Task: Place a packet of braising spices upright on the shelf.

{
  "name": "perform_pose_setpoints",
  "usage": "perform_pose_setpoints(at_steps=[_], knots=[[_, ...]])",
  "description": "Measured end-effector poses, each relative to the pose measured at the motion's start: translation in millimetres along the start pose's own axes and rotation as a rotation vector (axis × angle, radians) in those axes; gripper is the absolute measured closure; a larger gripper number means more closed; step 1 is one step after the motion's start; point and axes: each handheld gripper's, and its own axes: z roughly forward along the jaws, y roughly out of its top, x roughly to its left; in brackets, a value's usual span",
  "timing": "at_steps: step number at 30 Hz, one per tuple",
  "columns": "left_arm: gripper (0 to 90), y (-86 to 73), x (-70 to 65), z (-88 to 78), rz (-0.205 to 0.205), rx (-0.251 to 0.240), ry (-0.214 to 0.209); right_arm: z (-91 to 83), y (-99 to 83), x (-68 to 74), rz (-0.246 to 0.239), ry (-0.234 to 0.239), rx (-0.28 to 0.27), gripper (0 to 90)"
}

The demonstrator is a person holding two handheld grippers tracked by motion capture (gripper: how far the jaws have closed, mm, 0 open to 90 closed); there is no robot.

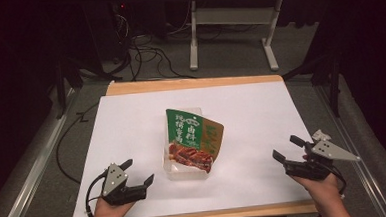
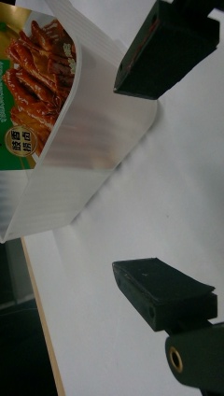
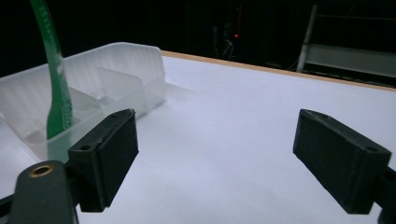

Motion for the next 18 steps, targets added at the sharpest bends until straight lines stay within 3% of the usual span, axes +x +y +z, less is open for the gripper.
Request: perform_pose_setpoints(at_steps=[3, 18], knots=[[13.3, 0.6, -2.0, 2.8, 0.010, 0.004, -0.009, -6.3, -10.8, -2.6, -0.001, -0.028, -0.003, 14.4], [13.2, 1.0, -4.6, 2.9, 0.025, 0.009, -0.018, 6.0, -21.3, -2.3, 0.007, -0.015, 0.035, 14.6]])
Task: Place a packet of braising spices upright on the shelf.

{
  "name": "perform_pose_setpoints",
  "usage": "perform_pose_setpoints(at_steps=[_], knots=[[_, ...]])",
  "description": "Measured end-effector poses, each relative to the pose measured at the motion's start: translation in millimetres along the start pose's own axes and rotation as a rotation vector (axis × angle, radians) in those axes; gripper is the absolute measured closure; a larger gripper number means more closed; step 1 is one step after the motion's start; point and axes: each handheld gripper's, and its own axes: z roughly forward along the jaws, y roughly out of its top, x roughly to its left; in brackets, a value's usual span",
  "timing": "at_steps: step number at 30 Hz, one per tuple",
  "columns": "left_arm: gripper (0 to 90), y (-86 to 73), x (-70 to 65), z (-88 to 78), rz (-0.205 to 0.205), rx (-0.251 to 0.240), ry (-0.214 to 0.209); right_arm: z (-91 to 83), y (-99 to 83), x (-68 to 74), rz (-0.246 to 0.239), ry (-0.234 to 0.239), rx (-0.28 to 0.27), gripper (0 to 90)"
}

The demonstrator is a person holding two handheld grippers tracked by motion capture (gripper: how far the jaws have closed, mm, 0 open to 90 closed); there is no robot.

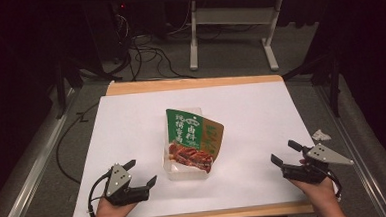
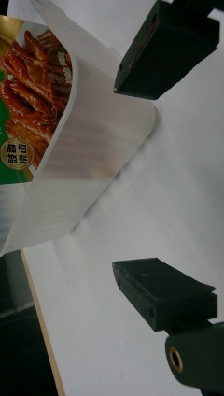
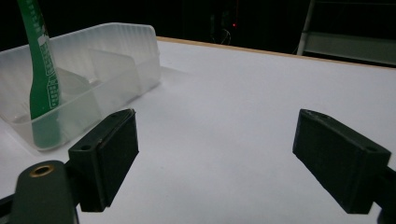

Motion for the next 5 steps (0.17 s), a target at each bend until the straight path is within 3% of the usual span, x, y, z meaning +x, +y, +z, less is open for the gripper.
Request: perform_pose_setpoints(at_steps=[5], knots=[[13.2, 0.0, 0.6, -0.1, -0.002, -0.001, -0.001, 2.5, -2.3, -0.4, 0.011, 0.008, 0.013, 14.8]])
